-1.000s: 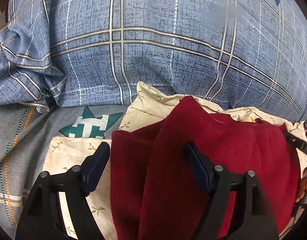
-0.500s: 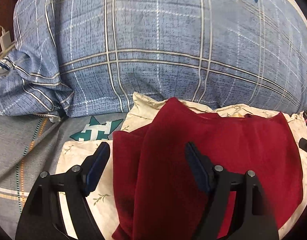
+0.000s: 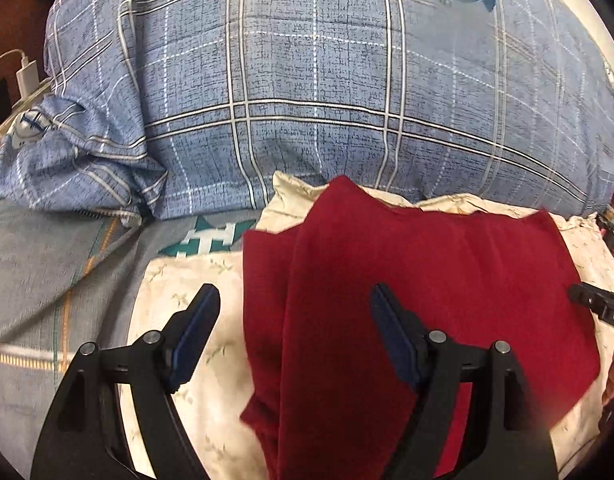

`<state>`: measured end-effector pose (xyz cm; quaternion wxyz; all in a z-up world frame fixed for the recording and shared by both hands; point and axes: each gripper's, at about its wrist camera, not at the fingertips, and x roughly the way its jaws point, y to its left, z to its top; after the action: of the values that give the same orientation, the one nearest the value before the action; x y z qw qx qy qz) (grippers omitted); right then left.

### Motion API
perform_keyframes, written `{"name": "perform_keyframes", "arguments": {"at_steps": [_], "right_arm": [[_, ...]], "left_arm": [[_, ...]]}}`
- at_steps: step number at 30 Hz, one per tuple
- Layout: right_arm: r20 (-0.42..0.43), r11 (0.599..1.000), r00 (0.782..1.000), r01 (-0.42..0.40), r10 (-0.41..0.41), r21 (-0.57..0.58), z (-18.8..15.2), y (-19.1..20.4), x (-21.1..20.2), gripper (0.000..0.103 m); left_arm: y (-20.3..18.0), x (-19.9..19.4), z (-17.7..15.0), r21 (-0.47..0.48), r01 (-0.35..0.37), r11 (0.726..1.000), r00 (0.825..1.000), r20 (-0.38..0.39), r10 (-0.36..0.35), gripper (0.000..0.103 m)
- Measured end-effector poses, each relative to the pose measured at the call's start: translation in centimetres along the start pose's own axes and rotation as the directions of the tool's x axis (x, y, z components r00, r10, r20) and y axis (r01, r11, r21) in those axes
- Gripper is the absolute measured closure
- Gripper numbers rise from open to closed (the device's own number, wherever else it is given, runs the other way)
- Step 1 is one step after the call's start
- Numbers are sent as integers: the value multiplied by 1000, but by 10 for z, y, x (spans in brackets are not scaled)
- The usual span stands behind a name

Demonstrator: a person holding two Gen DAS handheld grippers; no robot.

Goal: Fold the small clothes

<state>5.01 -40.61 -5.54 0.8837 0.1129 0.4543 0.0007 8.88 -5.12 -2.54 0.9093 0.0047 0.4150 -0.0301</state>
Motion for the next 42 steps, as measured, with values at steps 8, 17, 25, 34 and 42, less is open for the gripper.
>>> {"name": "perform_keyframes", "arguments": {"at_steps": [8,17,25,34,42], "right_arm": [[36,998,998,-59,59,1,-29,-8,-41,53],[3,992,997,76,-76,-100,-41,14,-34,53],[45,973,993,-94,106,-212,-9,98,-40,53],[-124,915,937,-346,326,-207,37,234,51,48],[-191,926,970,-209,154,-314,49,305,112,93]], "left_arm": [[14,-31,-35,5,21,1000,1000,-8,-21,26],[39,-19,-80,-128,45,991,995,-84,-56,24],[38,-14,-83,-130,83,988,995,-39,-89,23],[49,-4,-80,-171,181,969,980,-51,-192,22],[47,-3,-80,-162,185,969,980,-48,-195,21]]}}
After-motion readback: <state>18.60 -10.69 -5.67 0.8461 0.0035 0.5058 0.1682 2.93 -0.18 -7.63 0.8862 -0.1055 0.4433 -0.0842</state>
